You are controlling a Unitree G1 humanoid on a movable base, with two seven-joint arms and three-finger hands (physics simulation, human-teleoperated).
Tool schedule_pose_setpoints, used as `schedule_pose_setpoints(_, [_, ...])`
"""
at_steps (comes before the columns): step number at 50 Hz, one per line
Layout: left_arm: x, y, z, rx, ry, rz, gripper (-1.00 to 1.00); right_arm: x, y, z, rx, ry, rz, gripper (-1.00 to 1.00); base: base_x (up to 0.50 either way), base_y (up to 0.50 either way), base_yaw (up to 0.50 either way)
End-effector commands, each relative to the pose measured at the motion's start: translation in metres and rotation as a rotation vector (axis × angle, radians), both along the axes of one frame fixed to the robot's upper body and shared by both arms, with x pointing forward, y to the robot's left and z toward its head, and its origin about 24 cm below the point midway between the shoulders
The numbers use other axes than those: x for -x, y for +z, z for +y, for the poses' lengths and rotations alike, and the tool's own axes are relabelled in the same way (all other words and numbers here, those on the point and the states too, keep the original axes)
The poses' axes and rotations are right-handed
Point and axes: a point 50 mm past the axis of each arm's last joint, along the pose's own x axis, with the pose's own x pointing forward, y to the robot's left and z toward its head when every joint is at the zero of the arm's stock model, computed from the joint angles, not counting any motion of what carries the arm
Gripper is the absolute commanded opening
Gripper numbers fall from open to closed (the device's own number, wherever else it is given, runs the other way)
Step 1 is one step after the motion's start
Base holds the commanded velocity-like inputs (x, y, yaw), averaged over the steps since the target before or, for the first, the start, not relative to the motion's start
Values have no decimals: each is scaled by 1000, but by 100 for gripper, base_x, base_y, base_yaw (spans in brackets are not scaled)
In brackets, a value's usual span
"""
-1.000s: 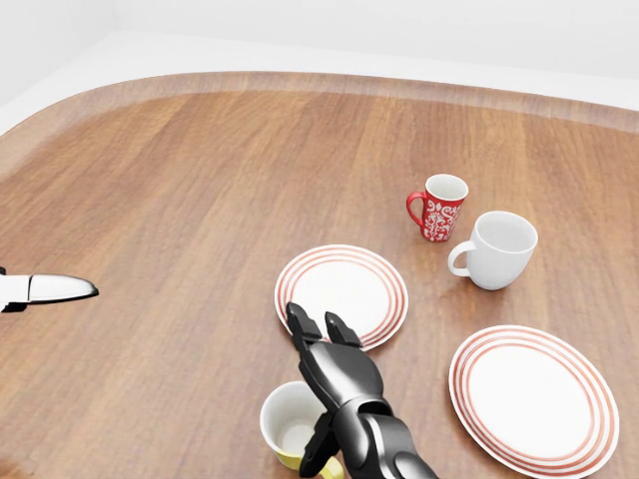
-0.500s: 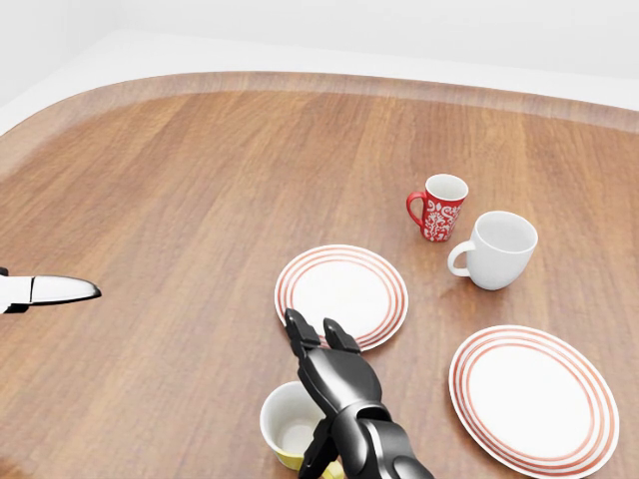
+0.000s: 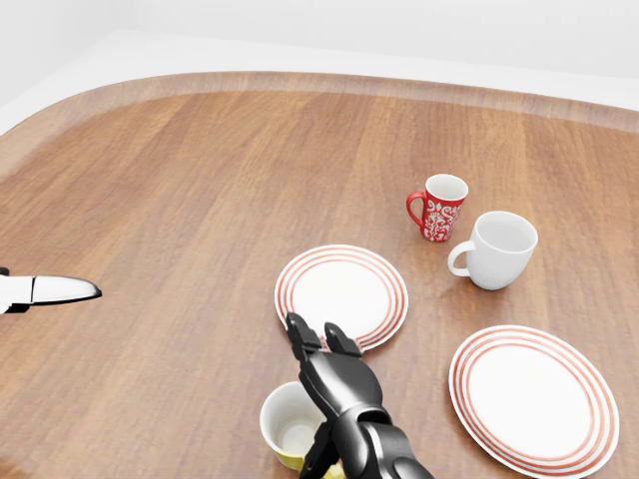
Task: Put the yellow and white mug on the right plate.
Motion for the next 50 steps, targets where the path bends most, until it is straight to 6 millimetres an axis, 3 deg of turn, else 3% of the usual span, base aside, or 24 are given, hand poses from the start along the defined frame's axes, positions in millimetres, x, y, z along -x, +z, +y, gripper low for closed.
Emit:
schedule_pose_setpoints(1, [1, 1, 0, -1, -1, -7, 100, 3, -6, 0, -2, -1, 12, 100, 0, 0, 0])
schedule_pose_setpoints(7, [1, 2, 0, -2, 0, -8, 100, 3, -7, 0, -4, 0, 15, 100, 0, 0, 0])
schedule_pose_setpoints(8, [1, 2, 0, -2, 0, -7, 100, 3, -6, 0, -6, -3, 9, -100, 0, 0, 0])
schedule_pose_setpoints(33, [0, 0, -1, 0, -1, -1, 100, -7, 13, -5, -33, -26, -28, -100, 0, 0, 0])
schedule_pose_setpoints(38, [0, 0, 0, 1, 0, 0, 100, -14, 24, -10, -44, -40, -50, -100, 0, 0, 0])
schedule_pose_setpoints(50, [0, 0, 0, -1, 1, 0, 100, -33, 79, -34, -77, -92, -172, -100, 0, 0, 0])
